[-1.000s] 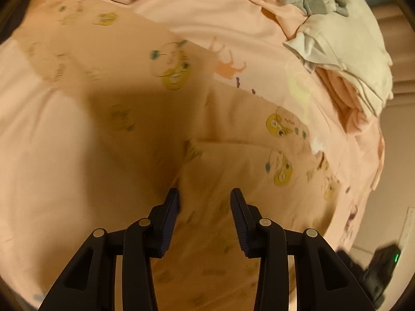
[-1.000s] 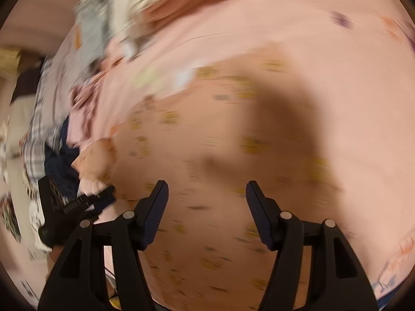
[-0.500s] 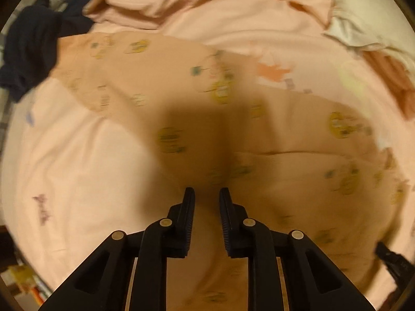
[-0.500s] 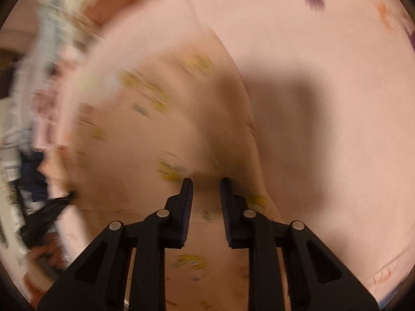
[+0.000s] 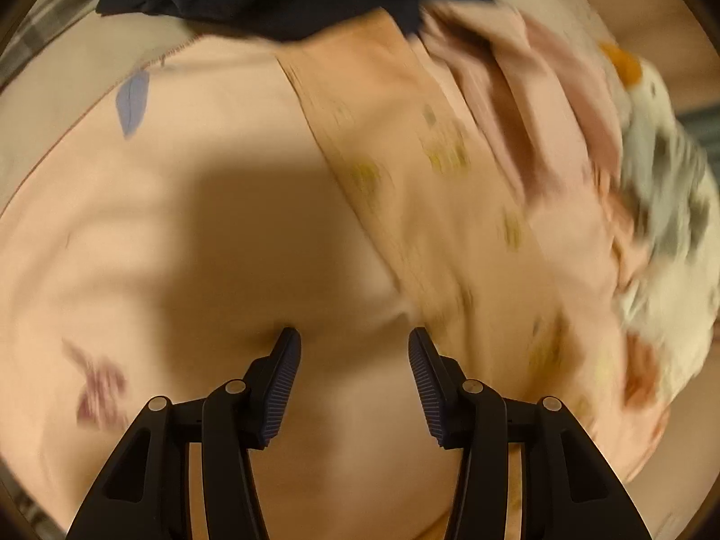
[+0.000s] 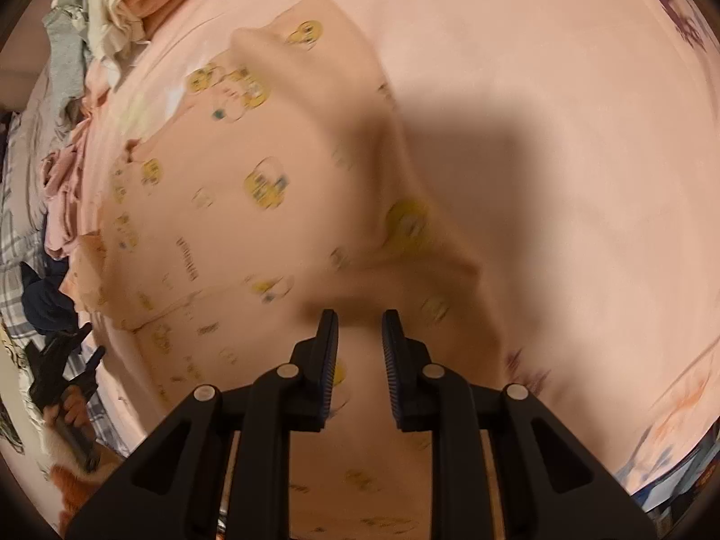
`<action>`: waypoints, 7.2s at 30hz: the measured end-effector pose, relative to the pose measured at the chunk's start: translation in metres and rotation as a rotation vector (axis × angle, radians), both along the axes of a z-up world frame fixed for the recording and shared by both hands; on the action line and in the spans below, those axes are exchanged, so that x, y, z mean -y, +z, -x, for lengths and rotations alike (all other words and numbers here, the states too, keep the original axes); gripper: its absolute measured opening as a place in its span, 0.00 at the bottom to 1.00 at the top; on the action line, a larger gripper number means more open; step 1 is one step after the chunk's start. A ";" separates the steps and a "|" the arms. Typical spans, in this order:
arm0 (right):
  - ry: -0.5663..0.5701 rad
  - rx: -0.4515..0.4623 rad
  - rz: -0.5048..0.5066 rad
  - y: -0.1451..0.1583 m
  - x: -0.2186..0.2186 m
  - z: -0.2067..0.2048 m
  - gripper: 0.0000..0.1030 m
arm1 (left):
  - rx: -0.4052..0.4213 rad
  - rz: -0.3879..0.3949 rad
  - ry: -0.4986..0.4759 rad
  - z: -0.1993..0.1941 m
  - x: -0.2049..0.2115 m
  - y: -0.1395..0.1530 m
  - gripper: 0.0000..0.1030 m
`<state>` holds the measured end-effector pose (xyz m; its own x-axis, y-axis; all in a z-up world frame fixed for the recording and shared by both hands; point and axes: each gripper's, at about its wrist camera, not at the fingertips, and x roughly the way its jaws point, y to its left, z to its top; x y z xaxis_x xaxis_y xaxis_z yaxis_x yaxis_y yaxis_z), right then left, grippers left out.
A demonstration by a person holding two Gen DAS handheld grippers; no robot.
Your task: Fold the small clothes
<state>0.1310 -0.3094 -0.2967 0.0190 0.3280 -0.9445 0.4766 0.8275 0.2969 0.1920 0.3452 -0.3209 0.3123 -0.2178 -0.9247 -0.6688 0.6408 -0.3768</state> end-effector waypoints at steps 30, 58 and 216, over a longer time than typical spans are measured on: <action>-0.022 0.057 -0.059 0.013 -0.056 0.013 0.21 | 0.331 -0.168 -0.150 -0.039 0.012 0.124 0.04; -0.187 0.156 -0.080 0.063 0.084 0.101 0.21 | 0.385 -0.170 -0.833 -0.010 0.433 0.139 0.05; -0.021 0.198 0.048 0.064 0.045 0.035 0.44 | -0.102 -0.341 -0.517 0.154 0.149 0.058 0.37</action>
